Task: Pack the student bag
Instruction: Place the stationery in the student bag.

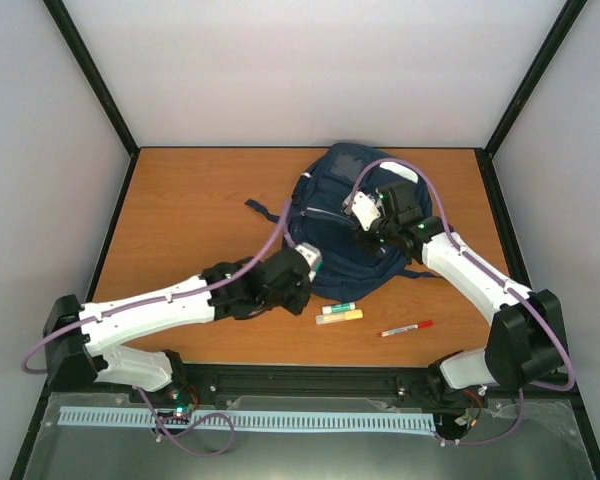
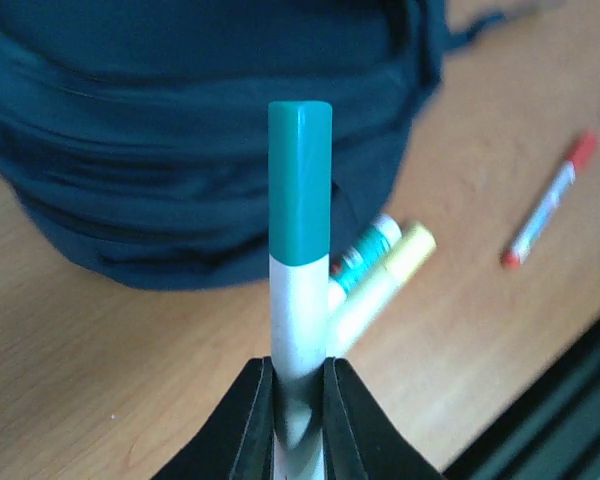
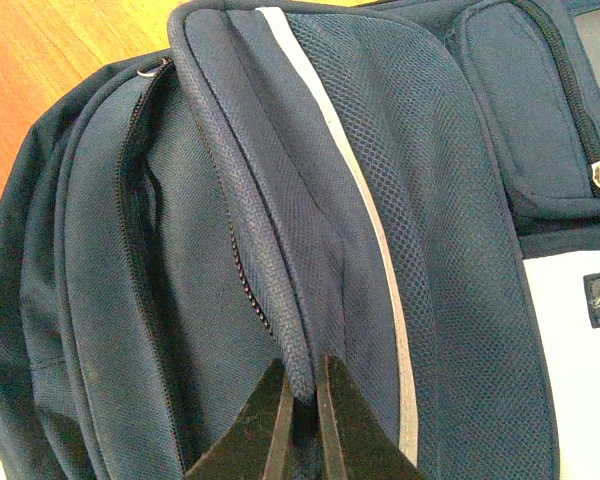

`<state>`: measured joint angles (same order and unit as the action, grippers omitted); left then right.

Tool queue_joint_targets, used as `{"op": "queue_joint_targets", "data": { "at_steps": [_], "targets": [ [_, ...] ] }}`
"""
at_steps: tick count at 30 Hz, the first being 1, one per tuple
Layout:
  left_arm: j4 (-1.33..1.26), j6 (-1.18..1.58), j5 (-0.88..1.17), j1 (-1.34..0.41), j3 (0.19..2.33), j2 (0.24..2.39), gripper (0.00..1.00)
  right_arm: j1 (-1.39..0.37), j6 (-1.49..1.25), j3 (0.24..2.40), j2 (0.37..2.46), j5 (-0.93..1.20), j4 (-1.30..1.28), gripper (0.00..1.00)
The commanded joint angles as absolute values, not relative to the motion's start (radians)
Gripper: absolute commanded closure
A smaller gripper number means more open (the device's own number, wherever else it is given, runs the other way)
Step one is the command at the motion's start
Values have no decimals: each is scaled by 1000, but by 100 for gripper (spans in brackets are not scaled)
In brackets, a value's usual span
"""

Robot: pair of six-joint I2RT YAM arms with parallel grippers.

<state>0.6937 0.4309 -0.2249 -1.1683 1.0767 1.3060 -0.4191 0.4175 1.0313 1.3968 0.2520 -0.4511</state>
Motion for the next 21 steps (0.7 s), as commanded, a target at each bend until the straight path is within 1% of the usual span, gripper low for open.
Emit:
{"op": "queue_joint_targets", "data": {
  "at_steps": [1, 3, 6, 12, 21],
  "targets": [
    [463, 661, -249, -1069, 1015, 1242, 96, -406, 391, 1046, 1363, 279, -435, 97],
    [399, 741, -247, -1030, 997, 1244, 96, -406, 387, 1047, 1362, 284, -433, 97],
    [335, 844, -307, -1002, 979, 1262, 94, -406, 384, 1054, 1365, 288, -435, 97],
    [206, 930, -298, -971, 970, 1336, 91, -406, 352, 1104, 1366, 310, -451, 97],
    [1, 1053, -72, -833, 966, 1490, 93, -405, 311, 1253, 1481, 381, -535, 97]
  ]
}}
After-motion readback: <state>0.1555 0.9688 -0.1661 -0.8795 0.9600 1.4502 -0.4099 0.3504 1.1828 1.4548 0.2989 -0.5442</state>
